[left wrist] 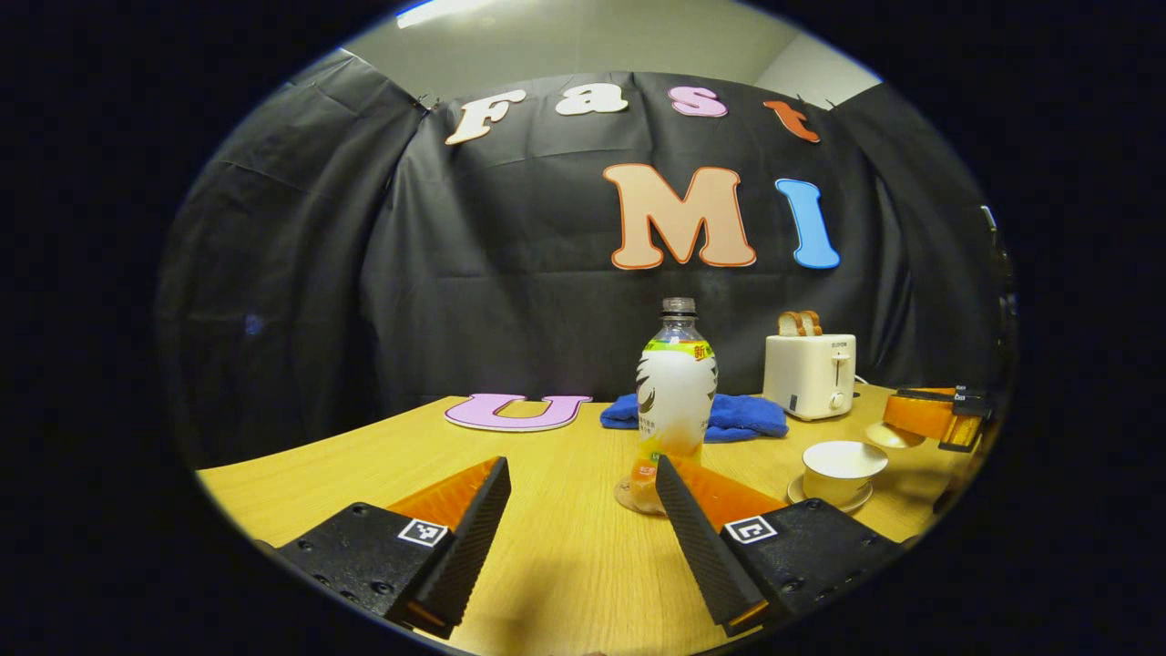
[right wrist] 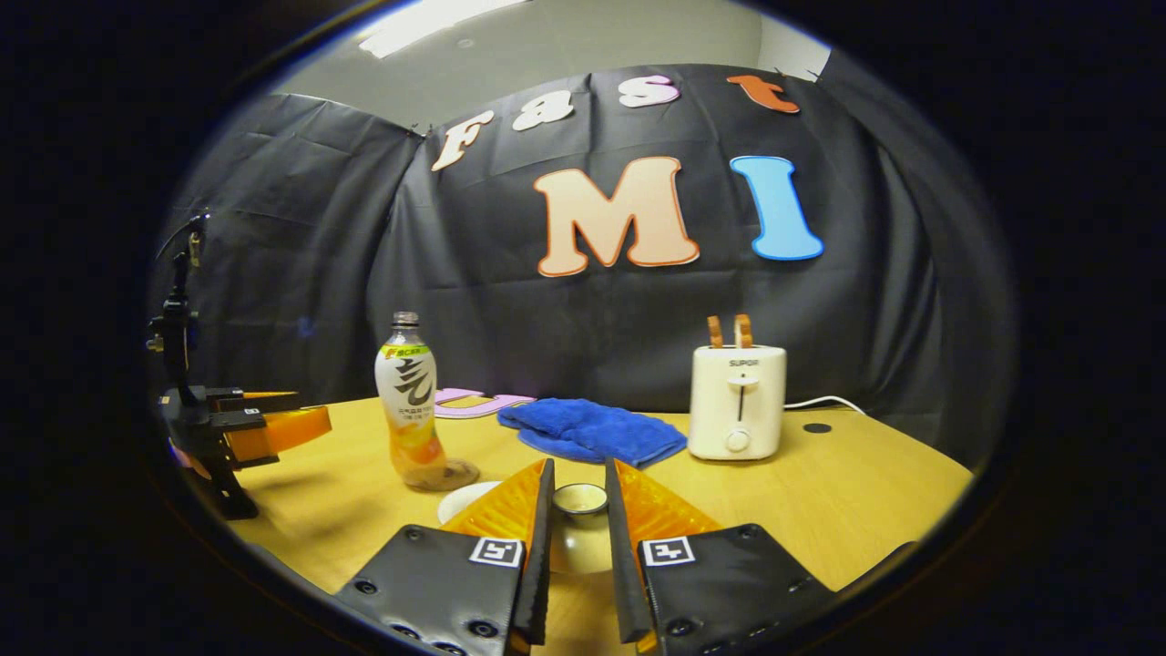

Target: Open the teacup lid with one hand, grasp the water bottle and pour water into the teacup with the other hand; after pouring, place the water bottle on the coaster and then close the teacup lid.

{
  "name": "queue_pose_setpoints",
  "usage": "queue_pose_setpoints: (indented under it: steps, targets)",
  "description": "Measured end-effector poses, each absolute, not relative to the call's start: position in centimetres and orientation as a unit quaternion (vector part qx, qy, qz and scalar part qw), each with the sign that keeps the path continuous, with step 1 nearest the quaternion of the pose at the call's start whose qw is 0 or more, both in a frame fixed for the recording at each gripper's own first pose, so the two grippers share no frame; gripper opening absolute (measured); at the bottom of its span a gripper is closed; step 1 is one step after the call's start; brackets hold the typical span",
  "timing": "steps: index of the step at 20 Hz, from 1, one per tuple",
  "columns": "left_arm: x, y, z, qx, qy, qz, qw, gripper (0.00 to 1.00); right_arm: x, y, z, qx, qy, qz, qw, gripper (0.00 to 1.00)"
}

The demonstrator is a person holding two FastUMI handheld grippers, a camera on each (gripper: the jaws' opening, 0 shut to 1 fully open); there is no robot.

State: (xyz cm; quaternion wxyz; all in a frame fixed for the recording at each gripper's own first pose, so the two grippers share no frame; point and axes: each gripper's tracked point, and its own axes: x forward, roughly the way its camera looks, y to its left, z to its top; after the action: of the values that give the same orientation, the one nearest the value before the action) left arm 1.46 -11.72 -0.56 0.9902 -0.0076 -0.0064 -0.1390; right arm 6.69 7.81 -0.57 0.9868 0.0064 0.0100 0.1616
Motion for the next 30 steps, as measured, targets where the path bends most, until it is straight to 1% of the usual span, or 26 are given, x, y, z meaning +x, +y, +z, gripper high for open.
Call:
queue_pose_setpoints:
  steps: [7, 10, 12, 16, 17, 18, 20, 22, 25, 26, 27, 28, 29, 30]
  targets:
    - [1.6, -11.3, -0.6, -0.007, -0.006, -0.129, 0.992, 0.94, 7.6, 11.9, -1.0, 0.008, 0.019, 0.211, 0.977, 0.34]
    - [1.6, -11.3, -0.6, -0.007, -0.006, -0.129, 0.992, 0.94, 8.1, 12.8, -1.8, 0.004, 0.042, 0.222, 0.974, 0.33]
    - [1.5, -11.3, -0.6, -0.008, -0.006, -0.131, 0.991, 0.94, 8.3, 12.9, -2.3, 0.000, 0.061, 0.225, 0.973, 0.33]
    - [1.6, -11.4, -0.6, -0.007, -0.006, -0.133, 0.991, 0.94, 8.4, 12.8, -2.6, 0.003, 0.074, 0.222, 0.972, 0.34]
    - [1.6, -11.4, -0.6, -0.008, -0.006, -0.133, 0.991, 0.94, 8.3, 12.8, -2.6, 0.005, 0.076, 0.223, 0.972, 0.36]
    - [1.6, -11.4, -0.6, -0.007, -0.006, -0.133, 0.991, 0.94, 8.3, 12.8, -2.7, 0.008, 0.080, 0.223, 0.971, 0.35]
    - [1.7, -11.4, -0.6, -0.008, -0.006, -0.133, 0.991, 0.94, 8.2, 12.9, -2.8, 0.012, 0.084, 0.227, 0.970, 0.37]
    - [1.6, -11.4, -0.6, -0.008, -0.006, -0.133, 0.991, 0.94, 7.9, 12.6, -2.8, 0.015, 0.087, 0.228, 0.970, 0.61]
    - [1.5, -11.4, -0.6, -0.008, -0.006, -0.133, 0.991, 0.94, 7.6, 11.8, -2.4, 0.018, 0.076, 0.216, 0.973, 0.83]
    - [1.5, -11.4, -0.6, -0.008, -0.006, -0.133, 0.991, 0.94, 7.4, 11.4, -2.1, 0.017, 0.068, 0.210, 0.975, 0.83]
    - [1.7, -11.5, -0.7, -0.007, -0.006, -0.133, 0.991, 0.94, 7.1, 11.0, -1.8, 0.013, 0.058, 0.206, 0.977, 0.88]
    - [1.7, -11.4, -0.6, -0.007, -0.006, -0.133, 0.991, 0.94, 6.7, 10.6, -1.6, 0.008, 0.048, 0.201, 0.978, 0.88]
    - [1.6, -11.4, -0.6, -0.007, -0.007, -0.133, 0.991, 0.94, 6.3, 10.1, -1.2, 0.002, 0.037, 0.197, 0.980, 0.83]
    - [1.6, -11.4, -0.6, -0.007, -0.007, -0.133, 0.991, 0.94, 5.9, 9.5, -1.0, 0.001, 0.030, 0.192, 0.981, 0.83]
